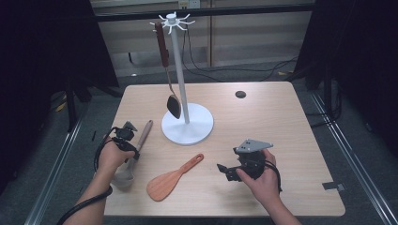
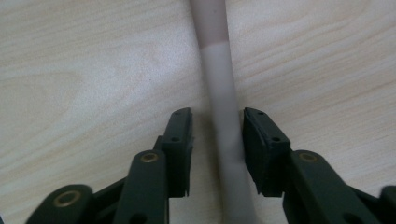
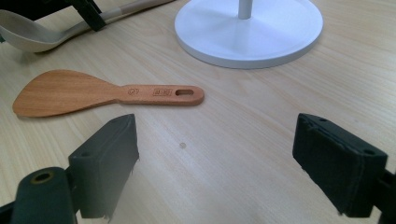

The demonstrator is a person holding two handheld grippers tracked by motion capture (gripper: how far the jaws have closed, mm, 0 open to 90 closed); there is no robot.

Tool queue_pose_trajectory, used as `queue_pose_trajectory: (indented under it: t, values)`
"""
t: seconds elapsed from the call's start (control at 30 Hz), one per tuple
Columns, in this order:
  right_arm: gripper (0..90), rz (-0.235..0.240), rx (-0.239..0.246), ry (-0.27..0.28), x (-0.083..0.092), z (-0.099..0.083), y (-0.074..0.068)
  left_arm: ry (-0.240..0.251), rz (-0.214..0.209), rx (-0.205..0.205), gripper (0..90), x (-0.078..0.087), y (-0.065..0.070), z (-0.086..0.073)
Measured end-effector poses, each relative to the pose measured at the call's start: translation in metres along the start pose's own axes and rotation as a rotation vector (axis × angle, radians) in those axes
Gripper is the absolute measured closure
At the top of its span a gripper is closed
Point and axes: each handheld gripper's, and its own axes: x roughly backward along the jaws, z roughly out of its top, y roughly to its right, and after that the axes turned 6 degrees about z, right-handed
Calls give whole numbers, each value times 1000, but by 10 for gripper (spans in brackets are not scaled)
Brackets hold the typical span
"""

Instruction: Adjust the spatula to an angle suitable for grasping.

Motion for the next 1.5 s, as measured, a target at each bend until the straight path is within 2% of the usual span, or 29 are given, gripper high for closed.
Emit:
queue_pose_trajectory:
  t: [0.03,0.13,0.2,0.27,0.3,0.33,0.37,0.53,0.6,0.67,0.77,0.83,0.9,0.93,0.97,1.03,1.1,1.27,1.43,1.5]
  values:
    - [135,-1,3,-1,0,0,0,-19,-5,-7,650,0,0,1]
    - [135,2,6,-4,-1,-1,0,-27,6,2,653,0,1,3]
    - [135,3,5,-4,-2,-1,-1,-45,-3,-2,668,0,2,3]
    - [135,0,7,-3,-1,-1,0,-72,-2,-19,682,1,2,5]
    - [135,-1,6,-1,-1,0,0,-68,5,-2,688,1,3,5]
    - [135,-1,7,0,0,0,0,-72,6,-6,689,0,3,5]
    - [135,-2,5,0,0,0,0,-77,-3,8,694,0,4,6]
    - [135,-3,2,2,0,0,0,-94,6,11,745,0,5,8]
    - [135,-2,8,-2,0,0,-1,-85,12,39,749,0,6,8]
    - [135,3,10,-3,-1,0,-1,-95,-3,38,755,1,4,7]
    - [135,2,14,-4,-1,0,-2,-68,-5,53,761,1,5,5]
    - [135,1,15,-2,-1,0,-3,-55,11,38,774,1,5,3]
    - [135,3,19,1,-1,1,-3,-36,-1,39,780,2,4,1]
    - [135,2,17,1,-1,1,-3,-24,-5,49,780,1,4,0]
    - [136,1,15,1,-1,0,-2,-14,-27,70,780,1,4,-1]
    - [136,1,11,-3,-1,0,-2,2,-40,80,781,1,2,-3]
    - [136,2,13,-2,-1,0,-2,18,-36,67,781,2,0,-4]
    - [136,0,10,1,-1,0,-2,100,-58,73,781,6,-2,-10]
    - [136,-3,10,-3,-2,0,-2,194,-50,72,781,16,-3,-13]
    - [136,-1,11,-3,-2,0,-3,237,-55,86,782,20,-3,-14]
